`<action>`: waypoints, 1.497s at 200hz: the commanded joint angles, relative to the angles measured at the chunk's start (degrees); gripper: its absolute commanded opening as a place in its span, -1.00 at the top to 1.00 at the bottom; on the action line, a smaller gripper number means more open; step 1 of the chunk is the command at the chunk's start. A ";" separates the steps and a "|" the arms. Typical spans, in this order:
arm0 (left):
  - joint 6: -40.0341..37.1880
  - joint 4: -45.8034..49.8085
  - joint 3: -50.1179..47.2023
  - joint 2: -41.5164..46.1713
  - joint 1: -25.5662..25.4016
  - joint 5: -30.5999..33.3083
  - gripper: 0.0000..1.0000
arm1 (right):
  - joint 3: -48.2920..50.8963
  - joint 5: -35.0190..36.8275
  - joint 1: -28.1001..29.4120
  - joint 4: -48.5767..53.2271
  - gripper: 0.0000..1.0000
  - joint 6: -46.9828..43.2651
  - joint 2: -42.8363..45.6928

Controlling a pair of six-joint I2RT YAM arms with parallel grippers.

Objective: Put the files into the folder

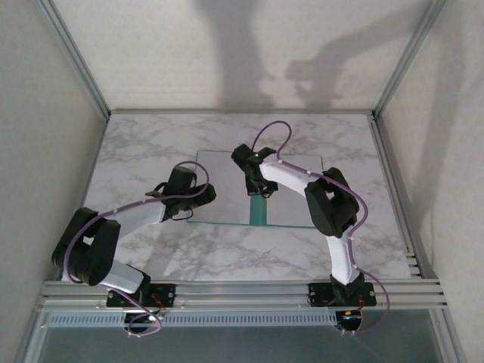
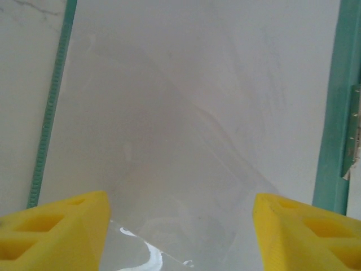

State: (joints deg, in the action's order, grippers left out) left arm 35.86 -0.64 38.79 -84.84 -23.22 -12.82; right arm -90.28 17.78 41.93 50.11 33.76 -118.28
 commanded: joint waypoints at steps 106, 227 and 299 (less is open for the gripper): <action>0.62 -0.95 -0.72 -2.32 -0.42 0.16 -0.33 | 2.65 -0.66 0.18 0.85 0.85 0.17 -1.69; 0.35 -0.73 -0.38 -3.13 -0.43 0.50 -0.33 | 3.20 -0.70 0.34 0.59 0.99 -0.10 -3.01; 0.33 -0.58 -0.27 -3.18 -0.44 0.43 -0.32 | 4.95 -0.86 0.34 -0.81 0.95 -0.45 -3.30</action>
State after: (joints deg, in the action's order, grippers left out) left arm 36.21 -1.13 38.50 -87.22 -23.22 -12.80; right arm -88.20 17.63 42.28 48.14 33.69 -118.28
